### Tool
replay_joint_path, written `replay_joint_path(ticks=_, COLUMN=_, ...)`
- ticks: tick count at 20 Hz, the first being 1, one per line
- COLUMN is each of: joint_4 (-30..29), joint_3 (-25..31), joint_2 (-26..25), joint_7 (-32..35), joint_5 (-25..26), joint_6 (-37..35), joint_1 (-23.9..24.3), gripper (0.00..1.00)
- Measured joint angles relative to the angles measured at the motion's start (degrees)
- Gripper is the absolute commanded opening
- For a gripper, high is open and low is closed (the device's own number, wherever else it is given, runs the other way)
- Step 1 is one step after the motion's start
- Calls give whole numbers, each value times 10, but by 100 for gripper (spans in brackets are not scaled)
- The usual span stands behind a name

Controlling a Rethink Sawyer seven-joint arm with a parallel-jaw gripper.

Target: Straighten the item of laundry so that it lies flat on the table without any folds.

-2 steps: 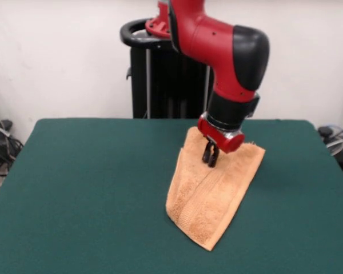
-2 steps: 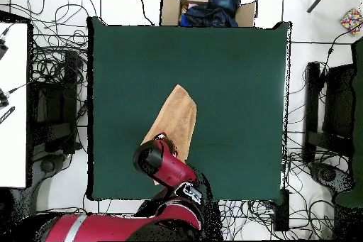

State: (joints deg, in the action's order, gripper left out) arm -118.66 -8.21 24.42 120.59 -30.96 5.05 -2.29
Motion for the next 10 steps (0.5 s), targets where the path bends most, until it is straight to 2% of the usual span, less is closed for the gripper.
replay_joint_path(ticks=5, joint_4=-13, joint_3=9, joint_2=8, joint_7=0, joint_5=-4, joint_6=0, joint_1=9, gripper=100)
replay_joint_path(ticks=10, joint_4=-23, joint_3=23, joint_2=13, joint_7=0, joint_5=-31, joint_6=0, joint_1=20, gripper=100)
